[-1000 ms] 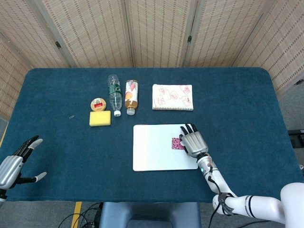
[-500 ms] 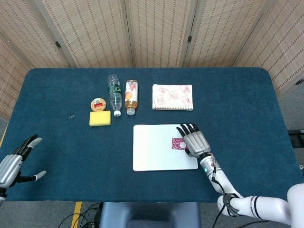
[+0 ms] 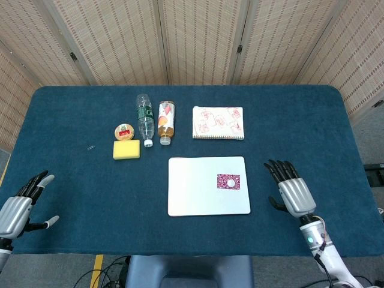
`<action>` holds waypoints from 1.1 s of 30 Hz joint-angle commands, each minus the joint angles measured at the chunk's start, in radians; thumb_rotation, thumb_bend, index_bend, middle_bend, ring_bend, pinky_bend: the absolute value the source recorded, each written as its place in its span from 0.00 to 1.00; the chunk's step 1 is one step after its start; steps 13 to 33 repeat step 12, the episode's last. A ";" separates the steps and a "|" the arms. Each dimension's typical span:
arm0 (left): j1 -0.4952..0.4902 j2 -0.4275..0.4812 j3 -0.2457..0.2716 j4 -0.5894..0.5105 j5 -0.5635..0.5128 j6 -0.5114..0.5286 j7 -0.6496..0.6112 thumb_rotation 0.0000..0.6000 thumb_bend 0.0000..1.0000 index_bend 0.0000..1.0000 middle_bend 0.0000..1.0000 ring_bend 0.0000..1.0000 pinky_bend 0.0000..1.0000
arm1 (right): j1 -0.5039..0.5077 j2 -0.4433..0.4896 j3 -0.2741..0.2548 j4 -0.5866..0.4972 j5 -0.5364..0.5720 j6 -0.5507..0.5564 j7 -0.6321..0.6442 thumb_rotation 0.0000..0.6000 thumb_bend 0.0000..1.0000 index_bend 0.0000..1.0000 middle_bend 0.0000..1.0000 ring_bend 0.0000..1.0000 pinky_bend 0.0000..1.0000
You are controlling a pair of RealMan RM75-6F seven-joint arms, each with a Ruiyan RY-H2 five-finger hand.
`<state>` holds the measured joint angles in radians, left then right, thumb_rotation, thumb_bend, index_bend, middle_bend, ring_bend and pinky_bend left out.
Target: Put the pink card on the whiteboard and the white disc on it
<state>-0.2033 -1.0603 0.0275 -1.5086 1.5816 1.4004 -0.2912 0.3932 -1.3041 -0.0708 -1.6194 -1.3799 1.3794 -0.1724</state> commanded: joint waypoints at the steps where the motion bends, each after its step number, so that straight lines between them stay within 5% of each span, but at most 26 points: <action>1: 0.007 -0.014 -0.002 -0.030 0.003 0.009 0.066 1.00 0.22 0.03 0.00 0.02 0.20 | -0.077 0.032 -0.046 0.064 -0.064 0.071 0.039 1.00 0.21 0.00 0.03 0.00 0.00; 33: 0.018 -0.022 -0.001 -0.064 -0.004 0.008 0.161 1.00 0.22 0.03 0.00 0.02 0.20 | -0.146 0.077 -0.028 0.049 -0.066 0.090 -0.030 1.00 0.21 0.00 0.00 0.00 0.00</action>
